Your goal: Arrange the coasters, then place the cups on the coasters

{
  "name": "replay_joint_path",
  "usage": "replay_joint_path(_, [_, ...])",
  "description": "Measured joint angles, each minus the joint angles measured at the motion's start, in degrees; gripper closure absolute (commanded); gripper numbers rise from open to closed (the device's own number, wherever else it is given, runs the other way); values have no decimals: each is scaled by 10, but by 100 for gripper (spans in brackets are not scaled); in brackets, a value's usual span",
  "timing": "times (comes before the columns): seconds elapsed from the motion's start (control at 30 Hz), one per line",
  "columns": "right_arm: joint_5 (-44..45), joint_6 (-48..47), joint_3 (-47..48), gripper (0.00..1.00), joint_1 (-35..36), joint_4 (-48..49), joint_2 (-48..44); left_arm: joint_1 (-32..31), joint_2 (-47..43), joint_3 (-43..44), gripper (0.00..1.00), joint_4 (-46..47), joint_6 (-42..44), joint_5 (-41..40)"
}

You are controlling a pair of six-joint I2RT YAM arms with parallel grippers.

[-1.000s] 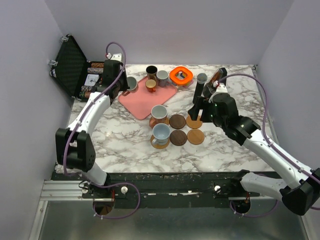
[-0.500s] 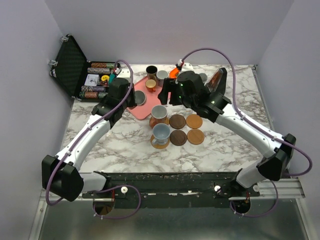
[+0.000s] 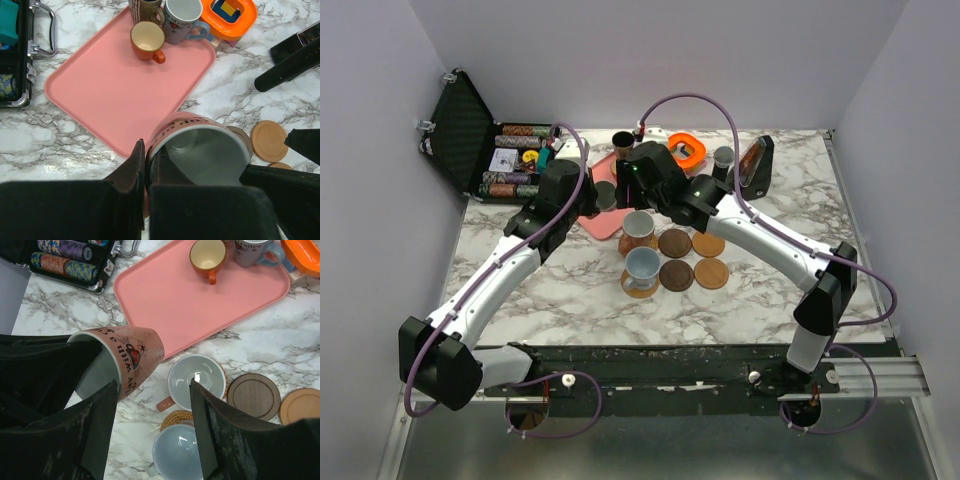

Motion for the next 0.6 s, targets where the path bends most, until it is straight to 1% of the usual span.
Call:
replay_joint_path(0.2, [10, -4, 13, 37, 6, -5, 14, -3, -4, -8, 100, 7, -4, 1])
replay_joint_path(0.43, [21, -14, 41, 49, 9, -8, 53, -6, -9, -13, 100, 14, -7, 14])
replay_joint_path(0.5, [23, -16, 52, 56, 9, -10, 68, -8, -10, -15, 100, 15, -7, 16])
replay_joint_path(0.53, [23, -16, 58, 62, 9, -13, 74, -10, -11, -16, 100, 16, -8, 17])
replay_joint_path(0.6, [24, -18, 65, 79, 9, -15, 83, -11, -11, -17, 100, 18, -9, 19])
